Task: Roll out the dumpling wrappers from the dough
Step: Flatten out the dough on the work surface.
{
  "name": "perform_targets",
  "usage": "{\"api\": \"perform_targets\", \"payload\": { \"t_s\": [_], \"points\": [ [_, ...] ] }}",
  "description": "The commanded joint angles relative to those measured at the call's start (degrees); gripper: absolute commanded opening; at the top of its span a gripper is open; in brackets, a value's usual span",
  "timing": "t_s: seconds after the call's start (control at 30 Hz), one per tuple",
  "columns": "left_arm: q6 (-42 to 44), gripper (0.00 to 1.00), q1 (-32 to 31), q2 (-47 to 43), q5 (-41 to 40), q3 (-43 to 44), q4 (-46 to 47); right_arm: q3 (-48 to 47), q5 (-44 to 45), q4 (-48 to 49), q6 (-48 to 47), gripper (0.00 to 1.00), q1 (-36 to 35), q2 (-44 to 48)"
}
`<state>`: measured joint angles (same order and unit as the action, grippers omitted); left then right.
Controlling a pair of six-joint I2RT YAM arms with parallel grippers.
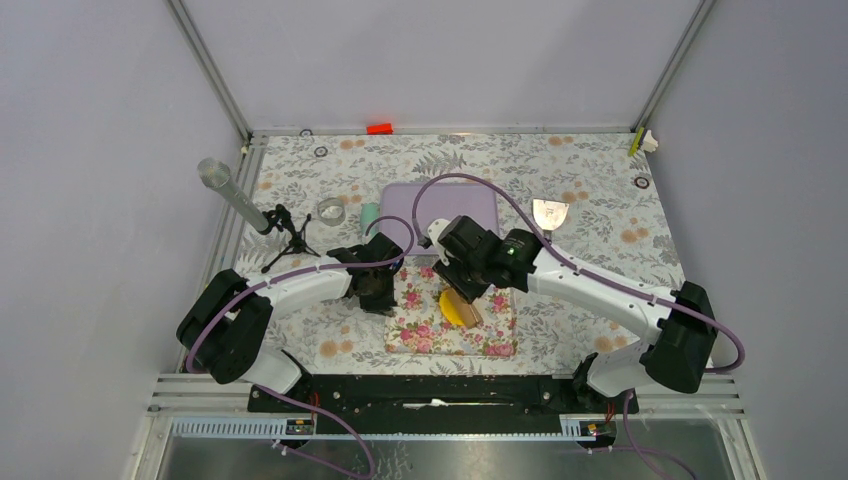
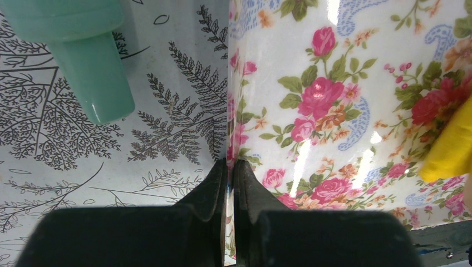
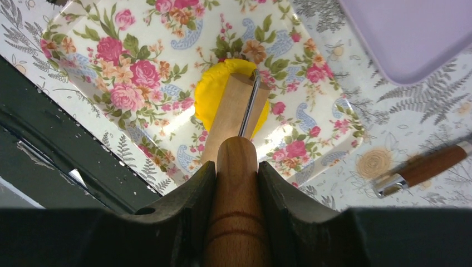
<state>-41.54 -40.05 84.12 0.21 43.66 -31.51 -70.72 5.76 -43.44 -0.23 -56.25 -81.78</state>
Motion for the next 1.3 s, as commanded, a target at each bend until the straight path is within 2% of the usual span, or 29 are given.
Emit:
{"api": "perform_targets", "payload": {
  "t_s": [0.0, 0.2, 0.43, 0.6, 0.83, 0.93, 1.07, 1.27],
  "points": [
    [1.5, 0.0, -0.2, -0.1, -2.6, -0.9, -1.3, 3.9, -3.1, 3.5, -0.1, 0.0, -0.5, -1.1],
    [1.7, 0.0, -0.2, -0.3, -2.6, -0.9, -1.4, 5.6, -6.8, 3.1, 2.1, 0.0, -0.5, -3.9],
    [1.6, 0.0, -0.2, -0.8, -2.7, -1.3, -1.4, 5.4, -6.8, 4.3, 1.8, 0.0, -0.5, -5.4],
    [1.6, 0.0, -0.2, -1.0, -2.7, -1.4, -1.4, 2.7, -8.3, 3.3, 2.2, 0.0, -0.5, -4.5],
    [1.8, 0.0, -0.2, -0.3, -2.6, -0.9, -1.4, -1.9, -14.9, 1.5, 2.4, 0.0, -0.7, -1.2],
    [1.9, 0.0, -0.2, -0.4, -2.6, -0.7, -1.4, -3.1, -12.1, 0.5, 1.6, 0.0, -0.6, 1.2],
    [2.1, 0.0, -0.2, -0.5, -2.6, -0.2, -1.4, -4.9, 0.0, -1.4, 2.5, 0.0, -0.3, 2.2],
    [3.2, 0.0, -0.2, -0.3, -2.5, 1.9, -1.5, -3.5, 10.4, -1.7, 6.2, 0.0, 4.7, 3.4]
  ]
}}
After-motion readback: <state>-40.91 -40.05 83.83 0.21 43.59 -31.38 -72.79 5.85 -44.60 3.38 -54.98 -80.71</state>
